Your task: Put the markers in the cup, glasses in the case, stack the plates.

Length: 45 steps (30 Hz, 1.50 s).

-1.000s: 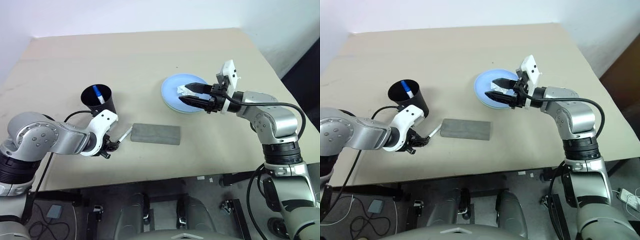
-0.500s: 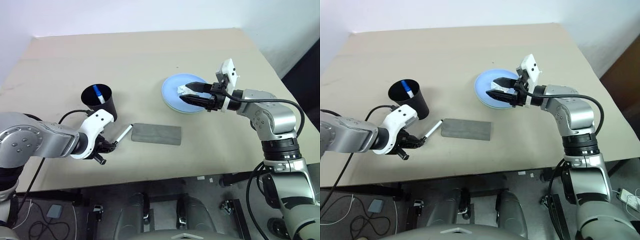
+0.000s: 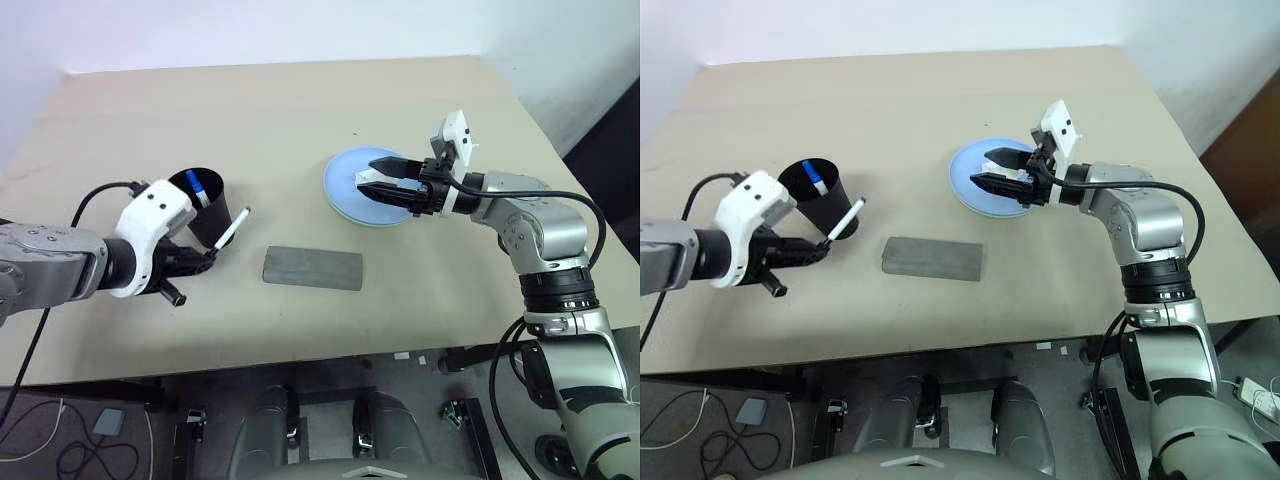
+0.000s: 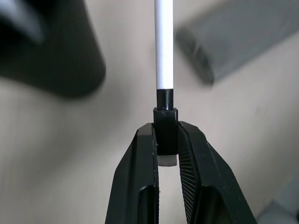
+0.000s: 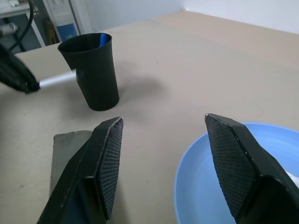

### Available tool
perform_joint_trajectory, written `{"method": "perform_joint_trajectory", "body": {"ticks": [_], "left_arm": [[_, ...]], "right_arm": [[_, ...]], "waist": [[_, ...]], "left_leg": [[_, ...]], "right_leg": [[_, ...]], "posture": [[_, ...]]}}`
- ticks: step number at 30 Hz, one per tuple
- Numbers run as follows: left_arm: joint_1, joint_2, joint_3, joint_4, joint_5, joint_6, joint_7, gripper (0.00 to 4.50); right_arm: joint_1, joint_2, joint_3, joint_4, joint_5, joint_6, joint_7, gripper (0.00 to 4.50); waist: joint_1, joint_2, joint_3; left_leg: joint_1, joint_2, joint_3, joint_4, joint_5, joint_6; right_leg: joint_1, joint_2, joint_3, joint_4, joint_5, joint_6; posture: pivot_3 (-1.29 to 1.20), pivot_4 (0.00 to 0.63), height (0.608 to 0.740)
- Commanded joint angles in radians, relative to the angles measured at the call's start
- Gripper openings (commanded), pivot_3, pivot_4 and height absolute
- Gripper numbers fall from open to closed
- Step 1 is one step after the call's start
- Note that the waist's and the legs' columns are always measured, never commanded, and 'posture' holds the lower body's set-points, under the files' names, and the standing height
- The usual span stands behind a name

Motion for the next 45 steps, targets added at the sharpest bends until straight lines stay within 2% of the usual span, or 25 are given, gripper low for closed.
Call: {"method": "perform_joint_trajectory", "body": {"ticks": [1,5,11,15,17,19,24,30,36,45], "left_arm": [[0.005,-0.077,0.124,-0.028,-0.016,-0.125,-0.03,0.25],[0.012,-0.194,0.193,-0.053,0.017,-0.304,-0.082,0.25],[-0.009,-0.293,0.221,-0.027,0.081,-0.476,-0.079,0.25],[-0.061,-0.358,0.215,0.041,0.199,-0.608,-0.035,0.25],[-0.073,-0.384,0.205,0.078,0.308,-0.705,-0.013,0.25],[-0.072,-0.398,0.194,0.116,0.367,-0.721,0.028,0.25],[-0.019,-0.445,0.156,0.147,0.443,-0.831,-0.063,0.25],[0.042,-0.49,0.133,0.199,0.557,-0.943,-0.093,0.25],[0.057,-0.523,0.132,0.252,0.601,-0.99,-0.106,0.25],[0.037,-0.561,0.121,0.293,0.607,-0.99,-0.106,0.25]], "right_arm": [[-0.031,-0.006,-0.03,-0.025,0.022,-0.011,0.02,2.95],[-0.027,-0.012,-0.037,-0.029,0.027,-0.014,0.035,2.95],[-0.018,-0.009,-0.037,-0.037,0.025,-0.018,0.037,2.95],[-0.015,-0.002,-0.038,-0.038,0.023,-0.027,0.035,2.95],[-0.014,0.004,-0.043,-0.037,0.025,-0.039,0.032,2.95],[-0.013,0.011,-0.05,-0.037,0.026,-0.062,0.028,2.95],[-0.018,-0.004,-0.069,-0.062,0.095,0.01,0.071,2.95],[-0.006,-0.036,-0.086,-0.111,0.162,0.078,0.105,2.95],[-0.001,-0.055,-0.101,-0.182,0.225,0.145,0.128,2.95],[0.012,-0.059,-0.073,-0.213,0.206,0.138,0.129,2.95]], "waist": [[-0.001,0.0,0.0],[-0.001,0.0,0.0],[-0.001,0.0,0.0],[0.001,0.0,0.0],[0.0,0.0,0.0],[0.0,0.0,0.0],[0.0,0.0,0.0],[0.0,0.0,0.0],[0.0,-0.001,0.0],[0.001,-0.001,0.0]], "left_leg": [[0.0,0.0,0.0,0.0,0.0,0.0],[0.0,0.0,0.0,0.0,0.001,0.002],[0.001,0.0,0.0,0.001,0.002,0.003],[0.001,0.0,0.0,0.001,0.002,0.004],[0.001,0.0,0.0,0.001,0.002,0.004],[0.001,0.0,0.001,0.001,0.002,0.004],[0.0,0.0,0.001,0.001,0.003,0.004],[0.001,0.0,0.001,0.001,0.003,0.005],[0.001,0.0,0.001,0.001,0.002,0.005],[0.001,0.0,0.001,0.001,0.0,0.01]], "right_leg": [[0.0,0.0,0.0,0.0,0.0,0.0],[0.001,0.0,0.0,0.0,0.0,0.0],[0.001,0.001,0.0,0.001,0.0,0.0],[0.002,0.001,0.0,0.001,0.0,0.0],[0.002,0.001,-0.001,0.001,0.001,0.001],[0.002,0.001,-0.001,0.001,0.001,0.001],[0.001,0.001,-0.001,0.001,0.001,0.001],[0.001,0.001,-0.001,0.001,0.001,0.001],[0.001,0.001,-0.001,0.001,0.001,0.001],[0.002,0.0,-0.001,0.001,0.001,0.001]], "posture": [[0.0,0.15,0.719],[0.0,0.15,0.719],[0.0,0.15,0.719],[0.0,0.15,0.719],[0.0,0.15,0.719],[0.0,0.15,0.719],[0.0,0.15,0.719],[0.0,0.15,0.719],[0.0,0.15,0.719],[0.0,0.15,0.719]]}}
